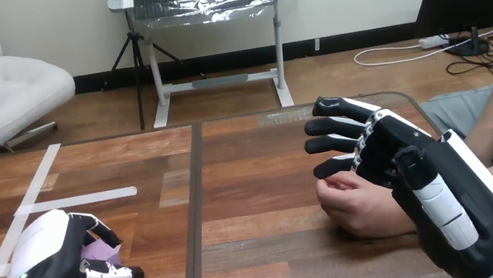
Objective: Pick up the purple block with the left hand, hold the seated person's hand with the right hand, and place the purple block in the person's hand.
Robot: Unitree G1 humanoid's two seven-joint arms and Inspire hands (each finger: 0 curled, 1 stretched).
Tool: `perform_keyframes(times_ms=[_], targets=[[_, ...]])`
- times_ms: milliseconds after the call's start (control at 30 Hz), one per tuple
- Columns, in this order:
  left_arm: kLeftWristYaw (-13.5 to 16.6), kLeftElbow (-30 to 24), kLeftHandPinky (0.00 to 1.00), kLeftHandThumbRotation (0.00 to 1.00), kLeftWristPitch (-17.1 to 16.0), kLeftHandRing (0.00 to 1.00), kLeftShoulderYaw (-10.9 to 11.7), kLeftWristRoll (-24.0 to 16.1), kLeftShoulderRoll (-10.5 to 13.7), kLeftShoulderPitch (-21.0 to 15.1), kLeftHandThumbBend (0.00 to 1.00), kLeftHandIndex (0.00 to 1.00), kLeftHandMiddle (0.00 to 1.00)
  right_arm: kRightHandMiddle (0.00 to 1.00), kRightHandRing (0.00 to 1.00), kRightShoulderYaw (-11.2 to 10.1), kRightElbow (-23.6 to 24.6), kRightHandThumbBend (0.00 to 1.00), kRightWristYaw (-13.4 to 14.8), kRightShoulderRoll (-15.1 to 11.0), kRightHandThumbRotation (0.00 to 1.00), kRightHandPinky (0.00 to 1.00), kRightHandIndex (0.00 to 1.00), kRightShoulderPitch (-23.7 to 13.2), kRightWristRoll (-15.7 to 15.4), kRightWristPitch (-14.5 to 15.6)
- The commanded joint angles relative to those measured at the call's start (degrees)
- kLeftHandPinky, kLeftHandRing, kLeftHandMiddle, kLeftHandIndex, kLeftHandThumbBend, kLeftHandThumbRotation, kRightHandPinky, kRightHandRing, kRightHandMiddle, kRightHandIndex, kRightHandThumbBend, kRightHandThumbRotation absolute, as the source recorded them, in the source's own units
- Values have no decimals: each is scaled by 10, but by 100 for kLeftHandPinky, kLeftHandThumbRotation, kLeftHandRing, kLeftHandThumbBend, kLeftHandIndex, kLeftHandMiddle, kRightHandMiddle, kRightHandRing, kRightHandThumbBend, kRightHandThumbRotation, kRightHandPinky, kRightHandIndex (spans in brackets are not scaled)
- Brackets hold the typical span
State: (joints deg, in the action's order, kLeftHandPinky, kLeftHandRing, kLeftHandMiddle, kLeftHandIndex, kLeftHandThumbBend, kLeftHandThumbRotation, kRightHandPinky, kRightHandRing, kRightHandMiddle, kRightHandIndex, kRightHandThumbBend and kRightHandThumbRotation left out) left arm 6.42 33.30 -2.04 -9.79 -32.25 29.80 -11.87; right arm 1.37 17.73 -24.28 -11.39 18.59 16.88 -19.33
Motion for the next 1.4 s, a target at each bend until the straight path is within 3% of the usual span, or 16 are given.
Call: perform_keyframes(times_ms=[0,700,933,1367], targets=[[7,-2,23,0,4,31,-1,-3,5,-21,68,50,42,79,77,-8,23,74,2,-1,85,66,82,-27,4,-4],[9,-14,20,0,6,27,3,3,5,-15,70,49,39,79,76,-10,12,74,4,-1,86,65,82,-33,-5,-8],[3,-52,20,0,10,27,11,11,5,-1,71,49,39,79,76,-13,5,76,5,-4,85,65,82,-38,-9,-5],[-6,-131,30,0,-2,38,31,43,5,30,69,49,47,78,76,-29,-26,77,1,-10,86,67,82,-59,-13,-10]])
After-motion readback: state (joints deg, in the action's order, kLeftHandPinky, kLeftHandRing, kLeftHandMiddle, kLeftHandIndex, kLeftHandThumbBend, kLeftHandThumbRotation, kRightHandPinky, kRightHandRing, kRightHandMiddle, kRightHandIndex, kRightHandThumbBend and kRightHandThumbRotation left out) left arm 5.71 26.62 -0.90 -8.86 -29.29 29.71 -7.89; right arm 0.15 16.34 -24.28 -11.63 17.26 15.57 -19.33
